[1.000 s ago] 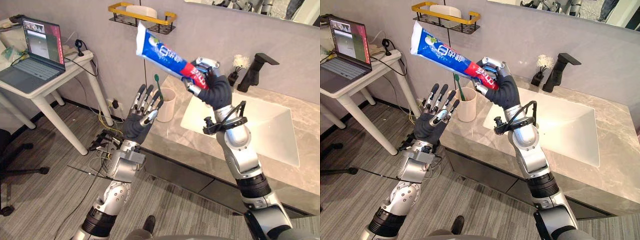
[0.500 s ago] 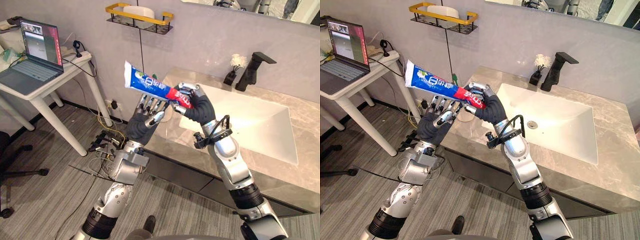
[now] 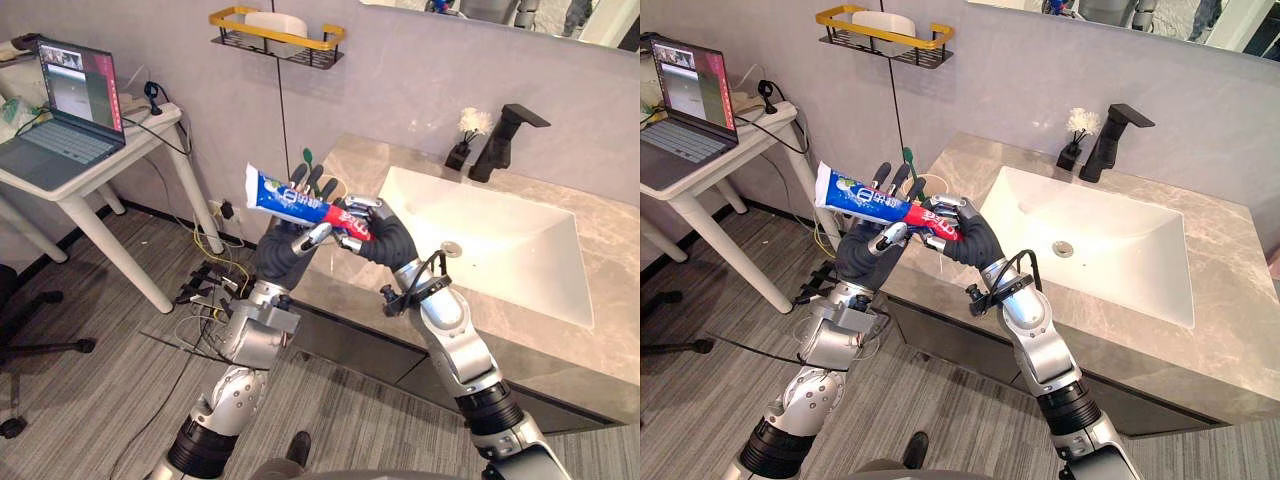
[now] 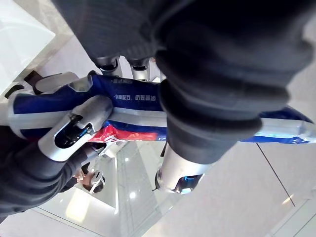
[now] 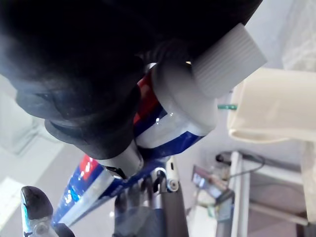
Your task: Organize washtable
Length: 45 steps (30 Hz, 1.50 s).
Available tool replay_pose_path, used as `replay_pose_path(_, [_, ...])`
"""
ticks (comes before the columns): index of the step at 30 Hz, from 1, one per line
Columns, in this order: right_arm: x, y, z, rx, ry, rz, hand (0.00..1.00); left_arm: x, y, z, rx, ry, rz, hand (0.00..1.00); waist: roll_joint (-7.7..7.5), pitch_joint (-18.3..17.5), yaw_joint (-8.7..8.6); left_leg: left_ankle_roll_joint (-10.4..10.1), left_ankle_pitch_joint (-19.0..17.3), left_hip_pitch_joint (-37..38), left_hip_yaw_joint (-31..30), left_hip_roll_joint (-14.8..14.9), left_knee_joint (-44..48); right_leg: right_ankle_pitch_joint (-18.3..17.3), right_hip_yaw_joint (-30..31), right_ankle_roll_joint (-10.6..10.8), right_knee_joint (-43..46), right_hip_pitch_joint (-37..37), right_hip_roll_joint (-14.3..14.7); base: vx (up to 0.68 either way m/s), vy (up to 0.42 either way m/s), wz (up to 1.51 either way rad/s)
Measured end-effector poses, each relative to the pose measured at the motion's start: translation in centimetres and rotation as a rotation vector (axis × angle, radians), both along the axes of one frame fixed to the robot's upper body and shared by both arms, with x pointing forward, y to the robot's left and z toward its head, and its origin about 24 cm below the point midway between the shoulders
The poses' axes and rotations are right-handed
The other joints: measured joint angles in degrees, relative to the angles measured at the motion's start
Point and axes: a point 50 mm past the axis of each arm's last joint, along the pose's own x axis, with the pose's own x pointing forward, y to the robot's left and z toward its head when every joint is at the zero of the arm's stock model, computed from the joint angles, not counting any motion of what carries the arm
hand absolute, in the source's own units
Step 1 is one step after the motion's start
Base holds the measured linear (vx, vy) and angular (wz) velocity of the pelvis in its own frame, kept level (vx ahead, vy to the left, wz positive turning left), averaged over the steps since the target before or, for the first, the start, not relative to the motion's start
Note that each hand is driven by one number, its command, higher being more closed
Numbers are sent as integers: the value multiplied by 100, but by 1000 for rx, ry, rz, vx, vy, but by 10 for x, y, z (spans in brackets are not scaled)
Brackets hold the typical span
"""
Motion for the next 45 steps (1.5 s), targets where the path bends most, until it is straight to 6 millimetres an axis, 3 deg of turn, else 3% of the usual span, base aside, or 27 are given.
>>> replay_pose_path(4, [-1, 2, 0, 12, 4, 5, 100, 0, 0, 0, -6, 0, 7, 0, -1, 0, -10, 0, 0, 0, 88, 12, 0, 23, 104, 3, -2, -52, 1, -6, 4, -11])
replay_pose_path(5, [-1, 3, -1, 12, 7, 7, 100, 0, 0, 0, -5, 0, 9, 100, -2, -1, -24, 0, 0, 0, 97, 12, 0, 28, 116, 4, -2, -58, -1, -20, 12, -7])
replay_pose_path(10, [-6, 12, -7, 9, 28, 44, 100, 0, 5, -4, 13, 23, 47, 100, -7, -5, -127, 0, 0, 2, 114, 18, 0, 33, 130, 4, -11, -67, 0, -5, 2, -1])
replay_pose_path(23, [-14, 17, -22, -4, 89, 83, 100, 1, 10, -4, 9, 23, 84, 100, -15, -12, -144, 0, -1, 4, 236, 31, -2, 106, 220, 11, -124, -76, 12, -7, 4, -3])
replay_pose_path(24, [-14, 18, -22, -2, 91, 84, 0, 1, 11, -4, 8, 23, 85, 100, -15, -12, -145, 0, -1, 4, 241, 32, -2, 110, 231, 15, -132, -77, 14, -13, 7, -6])
replay_pose_path(31, [-14, 19, -41, 84, 227, 126, 0, -1, 14, -7, 48, 20, 114, 100, -62, -47, -156, -1, -2, 10, 308, 44, -3, 141, 286, 2, -181, -81, 23, -10, 7, -5])
replay_pose_path(36, [-20, 13, -60, 156, 345, 162, 0, 4, 39, 1, 105, -28, 236, 100, -68, -55, -152, -3, -4, 20, 363, 88, -2, 152, 305, -16, -189, -82, 38, -3, -2, -2])
replay_pose_path(38, [-23, 11, -70, 175, 393, 170, 0, 8, 49, 11, 155, -78, 283, 100, -71, -58, -145, -5, -5, 19, 373, 87, -3, 168, 318, -40, -211, -85, 60, -7, -3, -5])
replay_pose_path(45, [-40, 9, -99, 147, 532, 230, 0, 22, 73, 78, 304, -363, 433, 100, -59, -97, -151, -27, -22, 12, 376, 113, -2, 195, 358, -88, -305, -84, 105, -6, -6, -4])
